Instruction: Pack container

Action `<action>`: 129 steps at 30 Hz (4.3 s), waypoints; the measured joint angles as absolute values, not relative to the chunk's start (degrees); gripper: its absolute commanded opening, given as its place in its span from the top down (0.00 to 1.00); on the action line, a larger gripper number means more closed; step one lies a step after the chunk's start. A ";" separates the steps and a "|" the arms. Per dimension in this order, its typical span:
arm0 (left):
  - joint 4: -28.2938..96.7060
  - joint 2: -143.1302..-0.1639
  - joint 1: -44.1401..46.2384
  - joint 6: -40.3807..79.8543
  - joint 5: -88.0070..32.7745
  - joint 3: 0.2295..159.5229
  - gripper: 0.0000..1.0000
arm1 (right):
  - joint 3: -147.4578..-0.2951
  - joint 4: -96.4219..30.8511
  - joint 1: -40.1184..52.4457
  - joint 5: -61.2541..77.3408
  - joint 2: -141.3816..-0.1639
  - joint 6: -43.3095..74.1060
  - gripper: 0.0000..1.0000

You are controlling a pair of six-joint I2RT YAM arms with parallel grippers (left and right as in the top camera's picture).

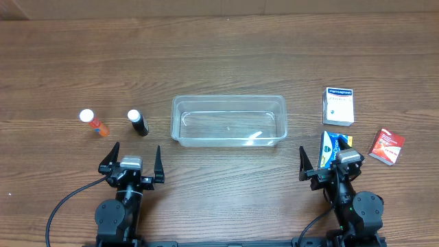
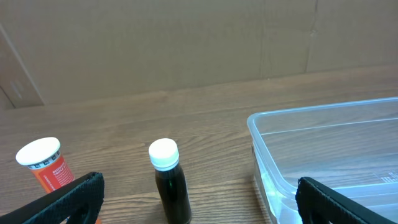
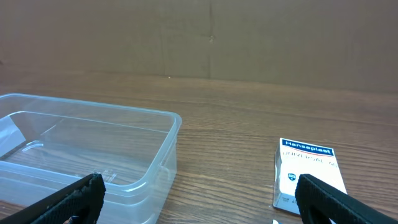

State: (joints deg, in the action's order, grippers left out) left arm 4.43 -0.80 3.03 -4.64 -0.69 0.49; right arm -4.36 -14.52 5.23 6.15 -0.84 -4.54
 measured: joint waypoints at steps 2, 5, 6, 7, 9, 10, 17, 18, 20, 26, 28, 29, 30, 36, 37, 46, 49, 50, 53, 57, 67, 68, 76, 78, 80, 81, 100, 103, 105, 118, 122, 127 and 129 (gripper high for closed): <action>4.45 -0.80 3.03 -4.67 -0.69 0.49 0.00 | -4.36 -14.52 5.23 6.15 -0.84 -4.56 0.00; 4.45 -0.80 3.03 -4.67 -0.69 0.49 0.00 | -4.36 -14.52 5.23 6.15 -0.84 -4.54 0.00; 4.43 -0.80 3.03 -4.64 -0.69 0.49 0.00 | -4.36 -14.52 5.23 6.15 -0.84 -4.54 0.00; 4.43 -0.80 3.03 -4.67 -0.69 0.49 0.00 | -4.36 -14.50 5.23 6.15 -0.84 -4.56 0.00; 4.43 -0.80 3.03 -4.67 -0.69 0.49 0.00 | -4.36 -14.48 5.23 6.15 -0.84 -4.54 0.00; 4.45 -0.80 3.03 -4.67 -0.69 0.49 0.00 | -4.36 -14.50 5.23 6.17 -0.84 -4.54 0.00; 4.43 -0.80 3.03 -4.64 -0.69 0.49 0.00 | -4.36 -14.52 5.26 6.15 -0.84 -4.54 0.00; 4.45 -0.80 3.03 -4.67 -0.69 0.49 0.00 | -4.36 -14.52 5.23 6.15 -0.84 -4.51 0.00; 4.45 -0.80 3.03 -4.67 -0.67 0.49 0.00 | -4.36 -14.50 5.23 6.15 -0.84 -4.51 0.00; 4.45 -0.80 3.03 -4.67 -0.69 0.49 0.00 | -4.36 -14.50 5.23 6.15 -0.84 -4.54 0.00; 4.45 -0.80 3.03 -4.67 -0.69 0.49 0.00 | -4.36 -14.50 5.23 6.17 -0.84 -4.54 0.00; 4.43 -0.80 3.03 -4.67 -0.69 0.49 0.00 | -4.36 -14.52 5.23 6.17 -0.84 -4.54 0.00; 4.43 -0.80 3.03 -4.67 -0.69 0.49 0.00 | -4.36 -14.50 5.23 6.17 -0.84 -4.54 0.00; 4.43 -0.80 3.03 -4.67 -0.69 0.49 0.00 | -4.36 -14.52 5.26 6.15 -0.84 -4.56 0.00; 4.43 -0.80 3.03 -4.67 -0.69 0.49 0.00 | -4.36 -14.50 5.23 6.17 -0.84 -4.54 0.00; 4.45 -0.80 3.03 -4.67 -0.69 0.49 0.00 | -4.36 -14.52 5.26 6.17 -0.84 -4.56 0.00; 4.43 -0.80 3.03 -4.67 -0.69 0.49 0.00 | -4.36 -14.52 5.23 6.15 -0.84 -4.51 0.00; 4.43 -0.80 3.03 -4.67 -0.69 0.49 0.00 | -4.36 -14.52 5.23 6.17 -0.84 -4.54 0.00; 4.43 -0.80 3.03 -4.64 -0.69 0.49 0.00 | -4.36 -14.50 5.23 6.17 -0.84 -4.54 0.00; 4.45 -0.80 3.03 -4.67 -0.69 0.49 0.00 | -4.36 -14.50 5.23 6.15 -0.84 -4.54 0.00; 4.45 -0.80 3.03 -4.67 -0.69 0.49 0.00 | -4.36 -14.52 5.26 6.15 -0.84 -4.54 0.00; 4.45 -0.80 3.03 -4.67 -0.69 0.49 0.00 | -4.36 -14.52 5.23 6.15 -0.84 -4.54 0.00; 4.43 -0.80 3.03 -4.67 -0.69 0.49 0.00 | -4.36 -14.52 5.23 6.17 -0.84 -4.54 0.00; 4.43 -0.80 3.03 -4.67 -0.69 0.49 0.00 | -4.36 -14.52 5.26 6.15 -0.84 -4.51 0.00; 4.43 -0.80 3.03 -4.67 -0.69 0.49 0.00 | -4.36 -14.50 5.23 6.17 -0.84 -4.54 0.00; 4.43 -0.80 3.03 -4.67 -0.69 0.49 0.00 | -4.36 -14.50 5.23 6.15 -0.84 -4.54 0.00; 7.20 -0.80 3.03 4.60 -0.64 1.67 0.00 | -4.38 -13.93 5.23 7.07 -0.86 1.72 0.00; 11.03 -0.99 3.03 5.39 -0.64 4.67 0.00 | -4.91 -14.06 5.26 7.09 -1.98 3.38 0.00; 12.67 -2.98 3.03 5.85 -0.45 8.93 0.00 | -6.83 -14.35 5.23 7.05 -4.86 4.40 0.00; 33.93 -42.52 3.03 8.34 -0.14 46.78 0.00 | -44.71 -37.58 5.26 7.05 -44.23 6.07 0.00; 47.70 -53.95 3.03 9.98 -1.15 59.44 0.00 | -56.03 -49.74 5.26 7.49 -55.48 6.02 0.00; 56.07 -59.44 3.03 10.72 -3.03 63.05 0.00 | -61.23 -57.06 5.23 7.51 -61.45 6.02 0.00; 56.21 -59.94 3.03 11.16 -3.90 63.09 0.00 | -61.23 -57.67 5.26 7.11 -61.67 5.98 0.00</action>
State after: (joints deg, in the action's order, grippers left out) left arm 56.21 -59.94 3.03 11.16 -3.90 63.09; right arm -61.23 -57.67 5.26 7.11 -61.67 5.98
